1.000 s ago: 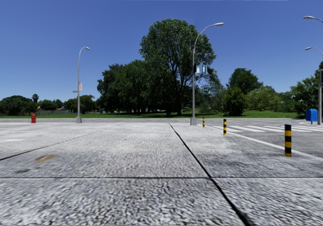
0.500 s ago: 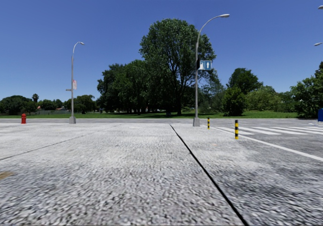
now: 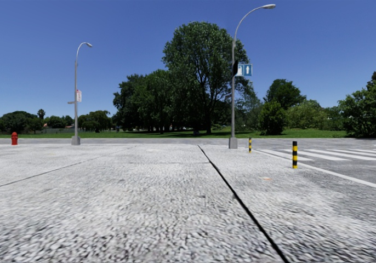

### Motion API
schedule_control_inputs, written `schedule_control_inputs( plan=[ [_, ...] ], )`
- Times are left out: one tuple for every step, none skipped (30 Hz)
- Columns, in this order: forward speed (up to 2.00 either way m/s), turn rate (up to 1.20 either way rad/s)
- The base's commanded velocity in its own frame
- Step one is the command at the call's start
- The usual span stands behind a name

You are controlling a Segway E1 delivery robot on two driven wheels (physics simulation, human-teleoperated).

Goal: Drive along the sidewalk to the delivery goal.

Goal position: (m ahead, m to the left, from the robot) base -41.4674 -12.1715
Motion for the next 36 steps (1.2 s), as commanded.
schedule_control_inputs(
  plan=[
    [2.0, 0.0],
    [2.0, 0.0],
    [2.0, 0.0],
    [2.0, 0.0],
    [2.0, 0.0],
    [2.0, 0.0],
    [2.0, 0.0],
    [2.0, 0.0],
    [2.0, 0.0],
    [2.0, 0.0],
    [2.0, 0.0],
    [2.0, 0.0],
    [2.0, 0.0],
    [2.0, 0.0],
    [2.0, 0.0],
    [2.0, 0.0],
    [2.0, 0.0],
    [2.0, 0.0],
    [2.0, 0.0],
    [2.0, 0.0],
    [2.0, 0.0],
    [2.0, 0.0],
    [2.0, 0.0],
    [2.0, 0.0],
    [2.0, 0.0],
    [2.0, 0.0],
    [2.0, -0.02],
    [2.0, -0.16],
    [2.0, -0.22],
    [2.0, -0.22],
    [2.0, -0.25],
    [2.0, -0.31],
    [2.0, -0.43],
    [2.0, -0.43],
    [2.0, -0.45],
    [2.0, -0.46]
  ],
)
